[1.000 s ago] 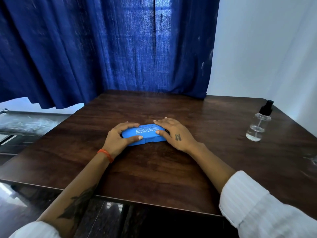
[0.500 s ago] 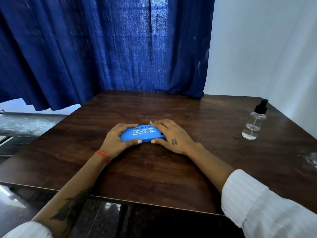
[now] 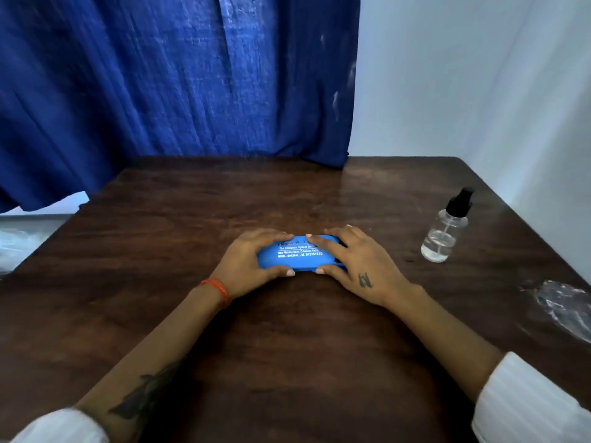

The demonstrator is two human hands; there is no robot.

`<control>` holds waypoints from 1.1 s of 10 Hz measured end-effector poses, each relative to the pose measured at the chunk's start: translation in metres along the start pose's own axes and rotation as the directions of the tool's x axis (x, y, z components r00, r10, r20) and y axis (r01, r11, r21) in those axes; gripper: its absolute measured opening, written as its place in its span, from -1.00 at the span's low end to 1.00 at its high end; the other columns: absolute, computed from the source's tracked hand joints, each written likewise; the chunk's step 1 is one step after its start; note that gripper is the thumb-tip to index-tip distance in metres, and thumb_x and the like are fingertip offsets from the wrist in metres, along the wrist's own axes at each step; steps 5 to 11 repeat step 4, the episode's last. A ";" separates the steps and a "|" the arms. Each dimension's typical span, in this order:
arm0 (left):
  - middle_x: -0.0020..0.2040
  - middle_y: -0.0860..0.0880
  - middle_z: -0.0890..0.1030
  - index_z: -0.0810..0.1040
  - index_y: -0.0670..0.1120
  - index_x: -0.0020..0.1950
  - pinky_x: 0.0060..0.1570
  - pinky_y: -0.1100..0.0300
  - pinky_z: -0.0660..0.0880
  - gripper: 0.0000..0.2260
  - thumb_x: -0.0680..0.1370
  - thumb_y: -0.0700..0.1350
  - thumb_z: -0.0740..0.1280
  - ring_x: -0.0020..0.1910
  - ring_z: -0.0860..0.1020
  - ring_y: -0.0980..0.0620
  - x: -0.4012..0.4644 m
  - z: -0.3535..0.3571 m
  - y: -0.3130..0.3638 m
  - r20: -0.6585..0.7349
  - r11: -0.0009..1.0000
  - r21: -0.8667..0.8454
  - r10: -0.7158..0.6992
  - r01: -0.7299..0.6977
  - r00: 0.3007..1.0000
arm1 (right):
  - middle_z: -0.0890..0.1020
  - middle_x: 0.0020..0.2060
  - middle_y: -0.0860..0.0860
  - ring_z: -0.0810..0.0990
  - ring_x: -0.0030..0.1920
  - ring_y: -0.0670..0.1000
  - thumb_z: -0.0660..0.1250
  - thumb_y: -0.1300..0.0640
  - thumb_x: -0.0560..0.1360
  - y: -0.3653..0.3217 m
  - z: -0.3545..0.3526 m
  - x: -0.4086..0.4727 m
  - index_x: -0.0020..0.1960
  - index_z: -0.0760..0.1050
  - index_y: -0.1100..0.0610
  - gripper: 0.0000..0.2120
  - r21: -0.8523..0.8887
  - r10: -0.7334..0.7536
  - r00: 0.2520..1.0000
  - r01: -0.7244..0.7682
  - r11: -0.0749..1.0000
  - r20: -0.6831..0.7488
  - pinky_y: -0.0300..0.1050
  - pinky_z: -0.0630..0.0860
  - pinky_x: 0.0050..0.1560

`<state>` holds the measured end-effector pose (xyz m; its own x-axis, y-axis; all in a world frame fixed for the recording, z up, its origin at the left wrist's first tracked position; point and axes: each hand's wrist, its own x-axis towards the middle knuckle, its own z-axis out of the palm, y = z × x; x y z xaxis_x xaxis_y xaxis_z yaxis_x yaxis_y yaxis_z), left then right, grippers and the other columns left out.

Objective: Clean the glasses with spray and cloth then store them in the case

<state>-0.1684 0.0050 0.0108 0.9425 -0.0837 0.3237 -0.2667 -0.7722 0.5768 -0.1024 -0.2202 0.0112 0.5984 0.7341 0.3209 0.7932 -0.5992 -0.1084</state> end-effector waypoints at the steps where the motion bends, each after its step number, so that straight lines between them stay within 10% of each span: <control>1: 0.24 0.04 0.54 0.52 0.03 0.23 0.32 0.24 0.24 -0.41 0.25 0.19 0.45 0.27 0.43 0.10 0.021 0.016 0.012 0.052 0.999 -0.030 -0.009 0.011 0.999 | 0.55 0.15 0.15 0.51 0.15 0.16 0.09 -0.20 0.47 0.017 -0.013 -0.013 0.37 0.39 0.03 -0.45 -0.002 0.103 0.994 -0.103 0.995 0.042 0.02 0.42 0.21; 11: 0.42 0.00 0.36 0.35 0.02 0.39 0.48 -0.03 0.00 -0.36 0.36 0.22 0.34 0.48 0.14 -0.04 0.043 0.040 0.043 0.194 0.996 0.060 -0.075 0.064 0.978 | 0.50 0.23 0.20 0.46 0.23 0.25 0.27 -0.11 0.46 0.033 -0.023 -0.029 0.37 0.37 0.06 -0.48 0.034 0.257 0.961 -0.262 0.965 0.106 0.18 0.39 0.27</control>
